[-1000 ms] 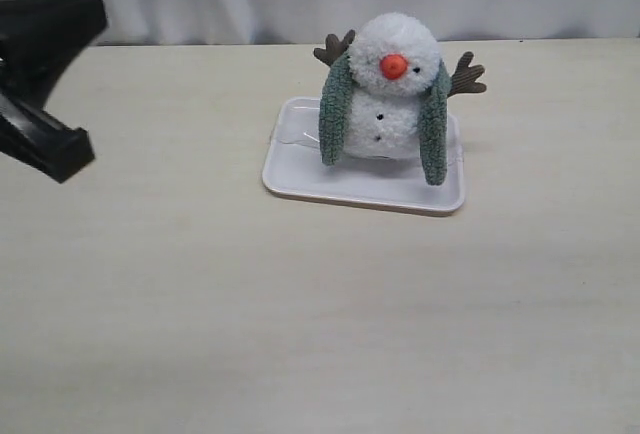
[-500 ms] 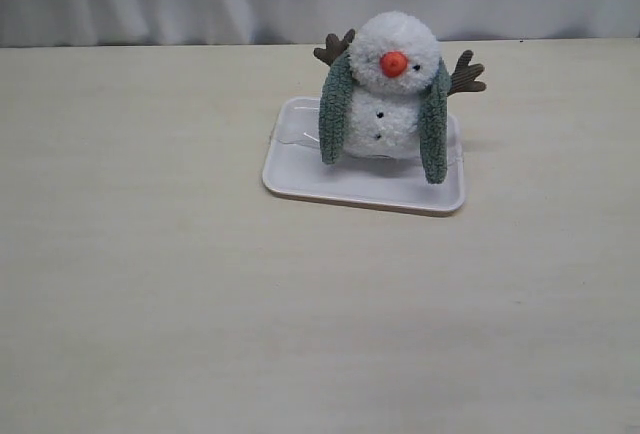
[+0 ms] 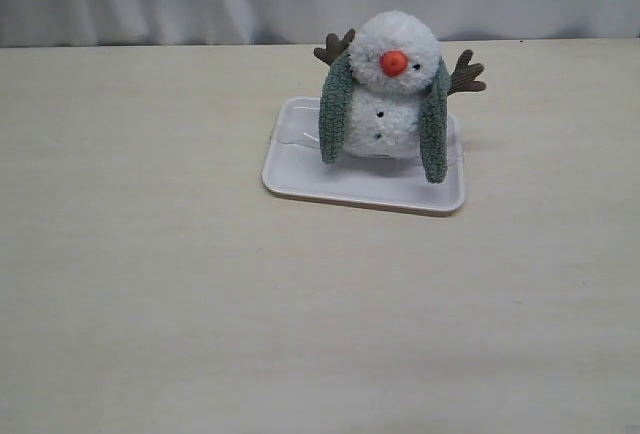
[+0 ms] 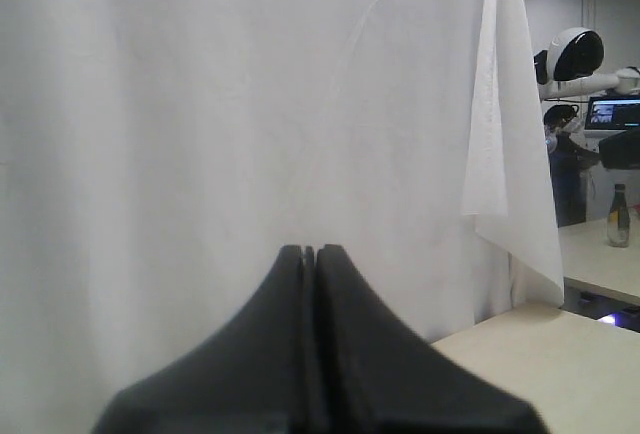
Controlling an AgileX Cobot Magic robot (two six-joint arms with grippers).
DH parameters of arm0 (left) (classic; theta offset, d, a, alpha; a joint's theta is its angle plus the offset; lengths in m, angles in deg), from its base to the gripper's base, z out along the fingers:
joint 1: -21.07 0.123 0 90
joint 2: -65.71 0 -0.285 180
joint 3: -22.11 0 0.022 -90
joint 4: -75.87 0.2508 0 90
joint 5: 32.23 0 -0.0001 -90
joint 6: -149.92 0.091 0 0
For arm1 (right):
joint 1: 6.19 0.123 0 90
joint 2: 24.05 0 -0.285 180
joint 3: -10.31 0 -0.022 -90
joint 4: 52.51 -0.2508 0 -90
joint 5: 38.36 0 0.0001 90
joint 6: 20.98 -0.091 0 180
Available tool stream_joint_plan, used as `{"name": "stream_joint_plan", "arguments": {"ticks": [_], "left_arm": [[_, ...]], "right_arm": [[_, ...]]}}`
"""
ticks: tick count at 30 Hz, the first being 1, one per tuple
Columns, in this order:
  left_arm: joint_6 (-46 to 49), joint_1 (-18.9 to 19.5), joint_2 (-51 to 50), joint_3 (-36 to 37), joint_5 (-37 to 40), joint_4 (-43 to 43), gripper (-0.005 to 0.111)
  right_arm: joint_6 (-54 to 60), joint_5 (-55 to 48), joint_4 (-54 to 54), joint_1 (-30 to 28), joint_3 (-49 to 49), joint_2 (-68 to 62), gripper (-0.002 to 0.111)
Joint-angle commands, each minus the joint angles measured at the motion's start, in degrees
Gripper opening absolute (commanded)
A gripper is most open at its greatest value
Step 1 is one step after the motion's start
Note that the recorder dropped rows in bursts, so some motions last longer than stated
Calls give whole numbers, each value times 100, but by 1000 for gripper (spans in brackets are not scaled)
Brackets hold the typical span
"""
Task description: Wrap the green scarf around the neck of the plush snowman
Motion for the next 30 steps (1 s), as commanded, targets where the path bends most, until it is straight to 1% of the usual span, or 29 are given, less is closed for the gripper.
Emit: {"name": "stream_joint_plan", "arguments": {"ticks": [1, 21, 23, 25, 26, 27, 28, 29, 30], "left_arm": [[-32, 8, 20, 30, -1, -37, 0], [-23, 8, 101, 71, 27, -9, 0], [-23, 116, 212, 80, 112, 92, 0], [-23, 674, 399, 80, 382, 92, 0], [-33, 849, 465, 80, 474, 58, 0], [-57, 1205, 576, 80, 593, 58, 0], [-120, 1384, 642, 80, 677, 58, 0], [-194, 1701, 773, 84, 818, 92, 0], [-194, 1866, 850, 84, 882, 92, 0]], "right_arm": [[-14, 63, 40, -20, 24, 26, 4], [-14, 77, 40, -20, 24, 21, 4], [-14, 77, 40, -20, 24, 21, 4], [-14, 77, 40, -20, 24, 21, 4], [-14, 77, 40, -20, 24, 21, 4], [-14, 77, 40, -20, 24, 21, 4], [-14, 77, 40, -20, 24, 21, 4], [-14, 77, 40, -20, 24, 21, 4], [-14, 77, 40, -20, 24, 21, 4]]}}
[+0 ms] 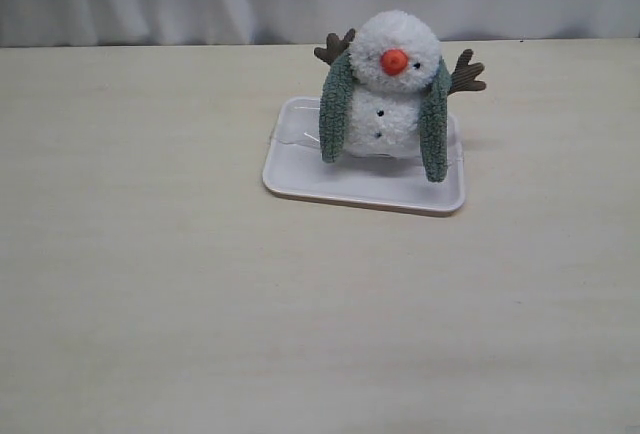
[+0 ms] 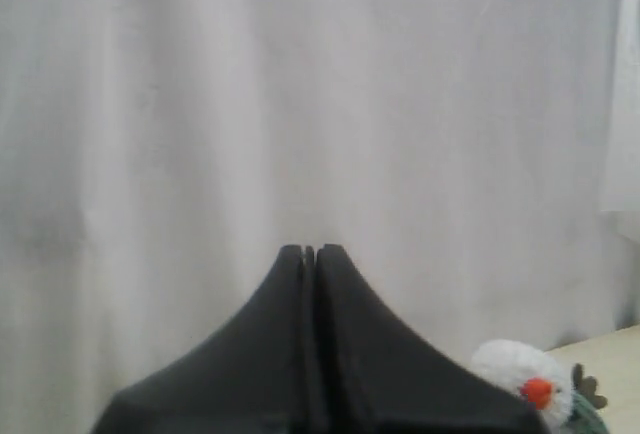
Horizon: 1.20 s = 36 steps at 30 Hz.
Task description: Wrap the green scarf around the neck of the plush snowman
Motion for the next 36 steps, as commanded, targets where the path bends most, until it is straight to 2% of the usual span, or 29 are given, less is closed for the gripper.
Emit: {"name": "stream_joint_plan", "arguments": {"ticks": [1, 5, 9, 23, 32, 36], "left_arm": [[-149, 817, 401, 25, 423, 34, 0], [-149, 1346, 618, 25, 608, 102, 0], [-149, 1694, 767, 369, 652, 635, 0], [-149, 1757, 1927, 816, 730, 688, 0], [-149, 1757, 2053, 1140, 728, 637, 0], [-135, 1757, 2053, 1390, 688, 355, 0]], "right_arm": [[-14, 65, 40, -20, 24, 21, 4], [-14, 65, 40, -20, 24, 21, 4], [-14, 65, 40, -20, 24, 21, 4], [-14, 65, 40, -20, 24, 21, 4], [-14, 77, 40, -20, 24, 21, 4], [-14, 77, 40, -20, 24, 21, 4]]}}
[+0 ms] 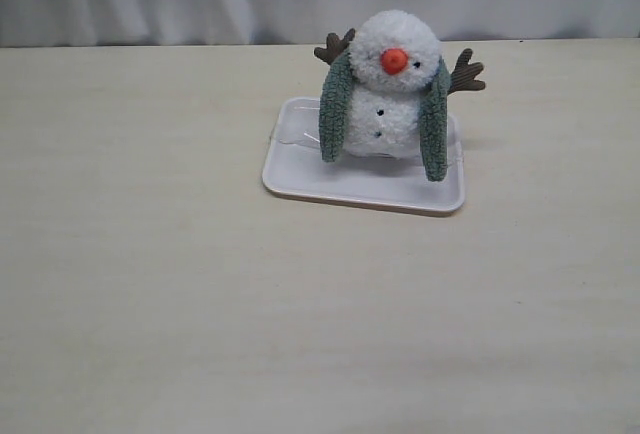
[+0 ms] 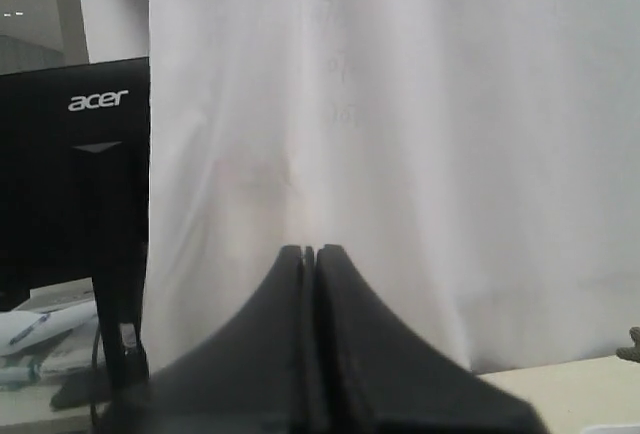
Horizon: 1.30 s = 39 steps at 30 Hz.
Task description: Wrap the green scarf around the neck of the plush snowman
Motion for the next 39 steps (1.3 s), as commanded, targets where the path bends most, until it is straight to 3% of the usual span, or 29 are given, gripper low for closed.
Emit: {"name": "stream_joint_plan", "arguments": {"ticks": [1, 5, 12, 19, 23, 28, 34, 39], "left_arm": [[-27, 16, 6, 263, -112, -345, 0], [118, 16, 6, 753, -753, -827, 0], [986, 16, 6, 832, -517, -1254, 0], [661, 16, 6, 847, 49, -800, 0], [253, 16, 6, 1153, -194, -442, 0], [253, 16, 6, 1366, -640, -889, 0], [280, 31, 6, 1366, -180, -800, 0], [317, 491, 6, 1366, 342, -800, 0]], "right_arm": [[-14, 67, 40, -20, 24, 21, 4], [-14, 67, 40, -20, 24, 21, 4], [-14, 67, 40, -20, 24, 21, 4], [-14, 67, 40, -20, 24, 21, 4], [-14, 67, 40, -20, 24, 21, 4], [-14, 67, 40, -20, 24, 21, 4], [-14, 67, 40, -20, 24, 21, 4], [-14, 67, 40, -20, 24, 21, 4]]}}
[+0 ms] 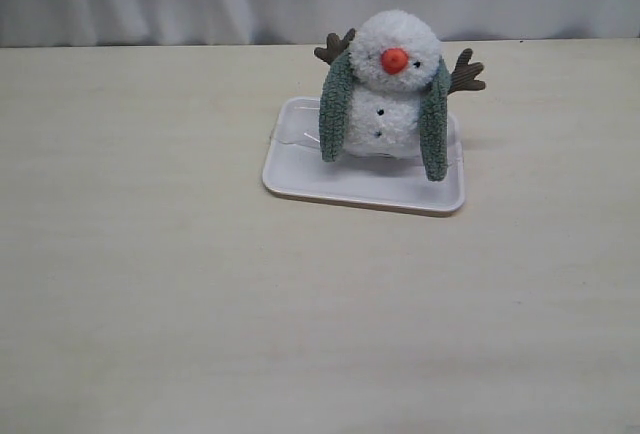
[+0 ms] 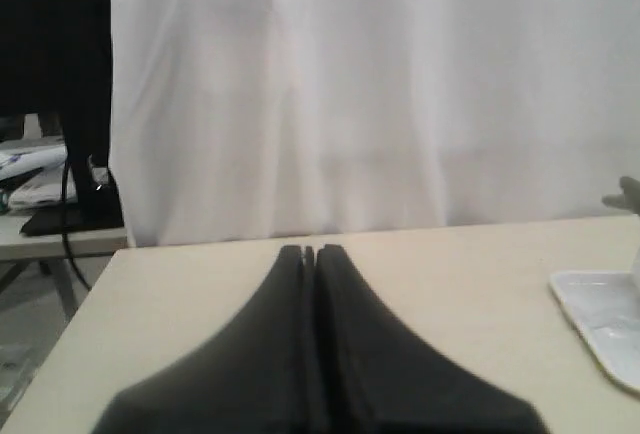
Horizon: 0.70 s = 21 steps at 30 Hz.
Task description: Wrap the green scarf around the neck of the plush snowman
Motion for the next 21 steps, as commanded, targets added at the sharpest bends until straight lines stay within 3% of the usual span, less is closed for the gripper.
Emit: {"name": "stream_joint_plan", "arguments": {"ticks": [1, 7, 21], "left_arm": [[9, 350, 6, 22, 467, -7, 0], [-30, 350, 6, 22, 1407, 450, 0], [-293, 350, 6, 22, 1360, 588, 0]], "right_arm": [[-14, 67, 40, -20, 24, 21, 4], [-14, 55, 40, -20, 24, 21, 4], [-14, 55, 40, -20, 24, 21, 4]]}}
